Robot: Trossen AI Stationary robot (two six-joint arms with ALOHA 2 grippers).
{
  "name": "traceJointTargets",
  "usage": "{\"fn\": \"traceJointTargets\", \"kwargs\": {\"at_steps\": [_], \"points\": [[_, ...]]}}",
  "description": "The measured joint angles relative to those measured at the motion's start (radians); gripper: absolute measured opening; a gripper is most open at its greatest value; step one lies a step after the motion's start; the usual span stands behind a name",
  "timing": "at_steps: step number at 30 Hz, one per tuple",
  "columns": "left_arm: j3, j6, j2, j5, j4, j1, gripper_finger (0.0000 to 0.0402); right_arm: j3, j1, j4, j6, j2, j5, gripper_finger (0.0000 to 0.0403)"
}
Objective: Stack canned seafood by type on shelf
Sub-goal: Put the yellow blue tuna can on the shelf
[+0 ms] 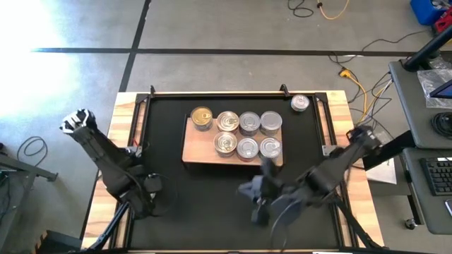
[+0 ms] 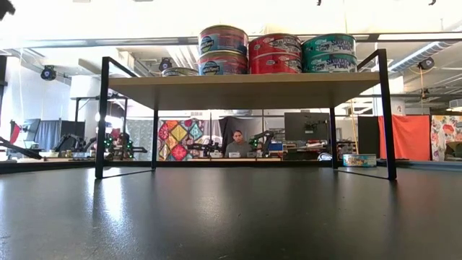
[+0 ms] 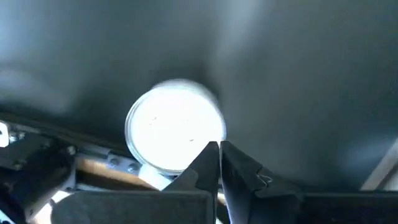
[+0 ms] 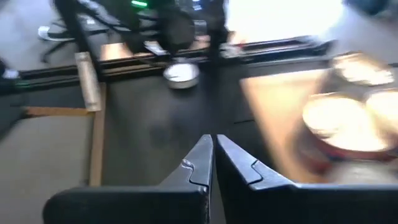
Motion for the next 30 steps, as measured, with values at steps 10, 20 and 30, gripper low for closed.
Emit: {"fn": "traceJointTargets", "kwargs": {"at_steps": [10, 20, 30], "points": [[-0.2, 0.062, 0.004, 0.046, 0.106, -0.003, 0.0, 0.115, 0.069, 0.077, 0.311, 0.246, -0.065, 0.0013], [-0.215, 0.121, 0.12, -0.032, 0.451, -0.015, 0.0, 0.345, 0.128, 0.07, 0.394, 0.443, -0.076, 0.0013], [0.185, 0.402, 0.354, -0.343, 0.526, -0.021, 0.0, 0.433, 0.126, -0.246, 0.569, 0.491, -0.131, 0.0013]]}}
